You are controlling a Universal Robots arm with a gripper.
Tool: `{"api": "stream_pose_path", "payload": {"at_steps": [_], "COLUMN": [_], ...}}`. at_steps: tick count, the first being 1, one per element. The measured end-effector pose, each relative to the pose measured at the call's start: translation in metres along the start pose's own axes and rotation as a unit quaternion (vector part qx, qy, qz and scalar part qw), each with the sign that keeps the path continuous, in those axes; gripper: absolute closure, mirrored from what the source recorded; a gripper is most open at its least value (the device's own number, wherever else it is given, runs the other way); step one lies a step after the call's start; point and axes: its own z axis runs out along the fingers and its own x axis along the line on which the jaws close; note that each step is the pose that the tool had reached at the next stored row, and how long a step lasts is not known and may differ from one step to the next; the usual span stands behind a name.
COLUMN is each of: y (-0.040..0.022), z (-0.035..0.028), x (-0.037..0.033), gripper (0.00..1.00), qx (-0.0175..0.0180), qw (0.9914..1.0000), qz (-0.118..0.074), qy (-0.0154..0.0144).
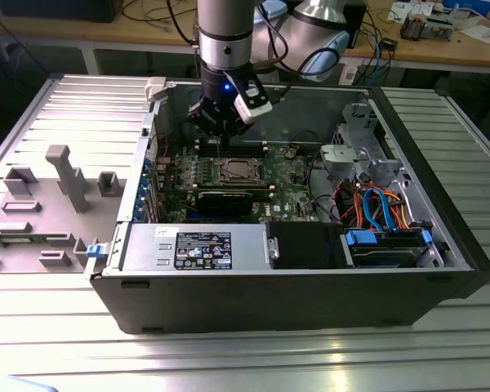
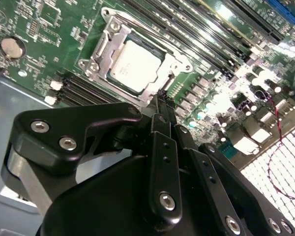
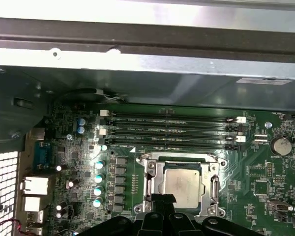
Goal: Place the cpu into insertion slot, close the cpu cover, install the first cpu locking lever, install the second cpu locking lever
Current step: 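Install the first cpu locking lever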
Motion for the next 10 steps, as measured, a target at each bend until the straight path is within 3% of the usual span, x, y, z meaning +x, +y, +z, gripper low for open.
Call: {"api": "stream_pose_path", "payload": {"at_steps": [5,10], "y": [0.0008,0.0017], "z": [-0.0001,-0.0002], "x": [0.0155,0.0256], "gripper": [0.89,0.89], "qx": [0.0001,0.0001], "qw": [1.00000,1.00000], "qz": [0.000,0.000], "qy": [-0.0010,-0.0012]}}
